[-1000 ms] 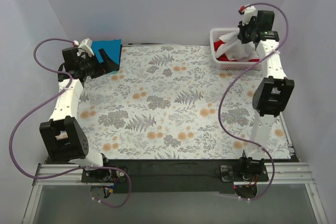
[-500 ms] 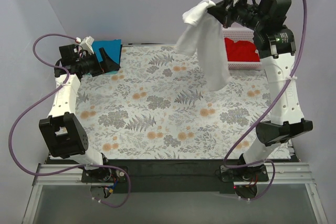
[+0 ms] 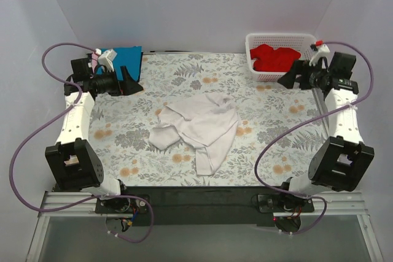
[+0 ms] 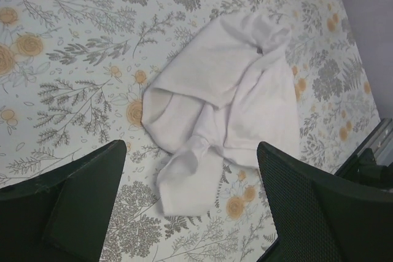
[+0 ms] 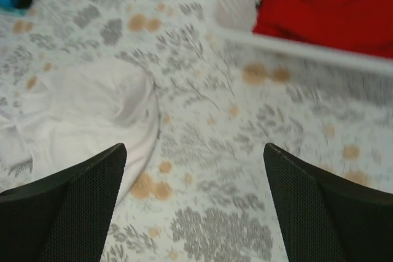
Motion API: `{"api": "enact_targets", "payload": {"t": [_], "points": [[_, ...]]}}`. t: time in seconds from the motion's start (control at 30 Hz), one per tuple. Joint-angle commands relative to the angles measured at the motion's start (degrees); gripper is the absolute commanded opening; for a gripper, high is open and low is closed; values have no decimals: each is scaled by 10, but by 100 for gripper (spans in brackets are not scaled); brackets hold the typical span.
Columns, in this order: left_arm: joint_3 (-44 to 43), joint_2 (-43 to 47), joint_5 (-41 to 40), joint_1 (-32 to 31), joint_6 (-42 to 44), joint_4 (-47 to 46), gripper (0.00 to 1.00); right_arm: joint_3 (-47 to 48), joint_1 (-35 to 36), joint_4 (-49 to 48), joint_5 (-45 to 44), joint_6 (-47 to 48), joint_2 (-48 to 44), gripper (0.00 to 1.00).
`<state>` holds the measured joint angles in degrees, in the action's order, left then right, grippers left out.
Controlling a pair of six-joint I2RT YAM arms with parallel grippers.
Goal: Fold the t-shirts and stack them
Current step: Move the tshirt to the center of the board, then flatten the tshirt out
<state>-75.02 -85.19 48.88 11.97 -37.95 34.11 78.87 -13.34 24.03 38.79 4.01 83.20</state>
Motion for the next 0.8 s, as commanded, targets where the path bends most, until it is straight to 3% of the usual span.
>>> {"api": "enact_targets", "payload": {"t": [0.0, 0.1, 0.27, 0.5, 0.77], "points": [[34, 17, -6, -27, 98, 45, 87, -64, -14, 47, 27, 64, -20, 97], [55, -3, -68, -78, 139, 54, 87, -78, 22, 76, 36, 83, -7, 92], [76, -56, -148, -168, 153, 38, 67, -117, 175, 105, -31, 139, -8, 84], [34, -156, -204, -194, 96, 28, 49, -129, 378, 69, -122, 147, 24, 69], [59, -180, -210, -199, 76, 55, 53, -101, 522, 22, -200, 138, 109, 70]]}}
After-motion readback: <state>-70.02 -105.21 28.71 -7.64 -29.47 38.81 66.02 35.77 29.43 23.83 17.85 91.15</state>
